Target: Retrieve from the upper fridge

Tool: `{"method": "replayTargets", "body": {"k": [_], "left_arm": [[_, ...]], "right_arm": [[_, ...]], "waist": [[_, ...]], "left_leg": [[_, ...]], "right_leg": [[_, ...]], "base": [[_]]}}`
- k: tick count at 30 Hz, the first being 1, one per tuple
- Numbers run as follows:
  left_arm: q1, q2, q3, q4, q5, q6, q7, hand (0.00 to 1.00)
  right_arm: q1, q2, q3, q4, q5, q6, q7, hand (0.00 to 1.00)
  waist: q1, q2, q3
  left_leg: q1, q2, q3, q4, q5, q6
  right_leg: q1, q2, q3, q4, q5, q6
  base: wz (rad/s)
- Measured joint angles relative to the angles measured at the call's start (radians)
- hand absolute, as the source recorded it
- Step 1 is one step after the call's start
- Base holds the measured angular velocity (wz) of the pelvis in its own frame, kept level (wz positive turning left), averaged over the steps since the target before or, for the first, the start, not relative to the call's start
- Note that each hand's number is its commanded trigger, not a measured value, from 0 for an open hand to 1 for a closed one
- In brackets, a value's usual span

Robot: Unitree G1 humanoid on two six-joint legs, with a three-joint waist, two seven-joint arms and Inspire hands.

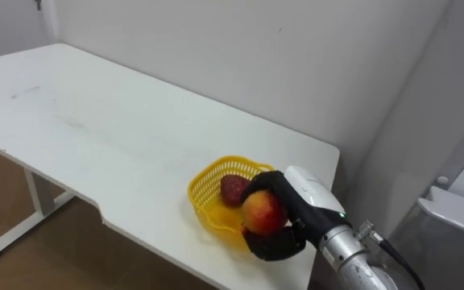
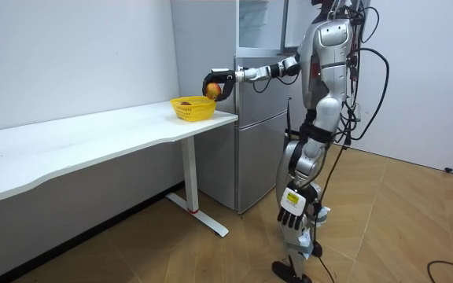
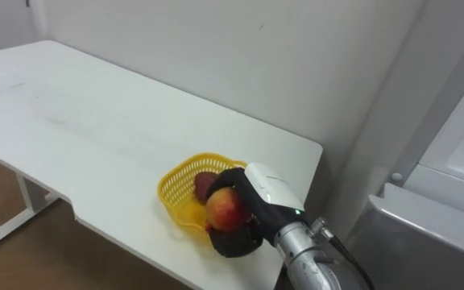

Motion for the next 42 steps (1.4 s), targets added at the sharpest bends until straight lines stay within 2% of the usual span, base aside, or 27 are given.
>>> {"method": "replayTargets", "body": {"k": [12,18,22,26,36,42], "left_arm": [[0.019,0.000,0.006,-0.004,0.001,0.003,0.002,0.00],[0.021,-0.001,0.009,-0.005,0.001,0.016,0.007,0.00],[0.024,-0.002,0.007,-0.006,0.001,0.023,0.010,0.00],[0.028,-0.002,0.007,-0.008,0.003,0.024,0.011,0.00],[0.042,-0.001,0.009,-0.017,0.041,0.032,-0.005,0.00],[0.052,0.000,0.019,-0.024,0.047,0.044,-0.032,0.00]], "right_arm": [[0.000,0.001,0.000,-0.010,0.034,0.000,0.001,1.00],[0.000,0.001,-0.014,-0.012,0.035,0.000,-0.004,1.00],[-0.016,-0.005,-0.025,-0.008,0.052,0.000,-0.046,1.00],[-0.018,-0.014,-0.044,-0.002,0.080,0.000,-0.078,1.00],[-0.039,-0.021,-0.052,0.076,0.115,0.000,-0.078,1.00],[-0.039,-0.021,-0.052,0.078,0.113,0.001,-0.078,1.00]], "waist": [[-0.004,0.010,0.0040],[-0.007,0.019,-0.0006],[-0.013,0.017,-0.0030],[-0.028,0.011,-0.0080],[-0.027,0.009,-0.0092],[-0.025,0.001,-0.0146]], "left_leg": [[-0.003,0.000,-0.004,0.000,0.000,0.000],[-0.007,-0.001,-0.011,0.000,0.000,0.000],[-0.015,-0.003,-0.020,0.010,0.000,0.000],[-0.014,-0.007,-0.042,0.017,0.000,0.000],[-0.002,-0.008,-0.038,0.019,0.000,0.000],[0.000,-0.008,-0.038,0.019,0.000,0.000]], "right_leg": [[0.004,-0.001,-0.006,0.000,0.000,0.000],[0.004,-0.002,-0.014,0.001,0.000,0.000],[0.004,-0.002,-0.017,0.001,0.000,0.000],[0.014,-0.006,-0.039,-0.001,0.000,0.000],[0.030,-0.006,-0.038,0.001,0.000,0.000],[0.031,-0.006,-0.039,0.001,0.001,-0.001]], "base": [[0.00],[0.04],[0.06],[0.16],[0.00],[0.00]]}}
